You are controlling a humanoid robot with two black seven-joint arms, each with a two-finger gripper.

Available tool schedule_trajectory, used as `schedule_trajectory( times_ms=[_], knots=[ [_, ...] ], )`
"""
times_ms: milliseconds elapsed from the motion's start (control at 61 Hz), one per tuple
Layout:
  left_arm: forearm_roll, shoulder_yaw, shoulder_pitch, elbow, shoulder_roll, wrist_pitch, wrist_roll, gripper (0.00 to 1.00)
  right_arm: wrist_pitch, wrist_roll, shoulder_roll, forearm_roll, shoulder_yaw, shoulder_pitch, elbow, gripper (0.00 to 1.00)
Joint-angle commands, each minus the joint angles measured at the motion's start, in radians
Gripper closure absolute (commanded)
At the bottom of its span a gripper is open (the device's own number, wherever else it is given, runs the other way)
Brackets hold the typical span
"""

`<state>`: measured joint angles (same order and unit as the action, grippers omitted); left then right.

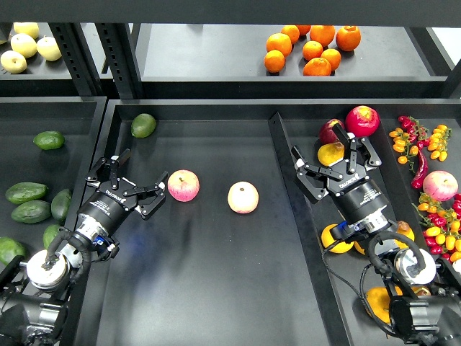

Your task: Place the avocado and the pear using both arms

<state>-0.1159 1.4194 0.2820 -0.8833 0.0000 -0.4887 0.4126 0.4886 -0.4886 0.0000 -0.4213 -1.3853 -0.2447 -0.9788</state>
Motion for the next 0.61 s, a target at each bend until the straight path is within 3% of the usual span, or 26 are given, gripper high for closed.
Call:
schedule_trajectory(
  times_ms=[0,590],
  knots=[
    [-0.001,0.001,-0.001,-0.002,0.0,0.0,-0.001,0.01,0.0,0.0,0.0,-0.002,0.0,0.001,-0.008,0.0],
    [-0.018,0.0,-0.001,0.0,0.0,0.0,-0.005,0.01,0.0,0.0,0.0,-0.004,0.002,-0.001,-0.02,0.0]
  ],
)
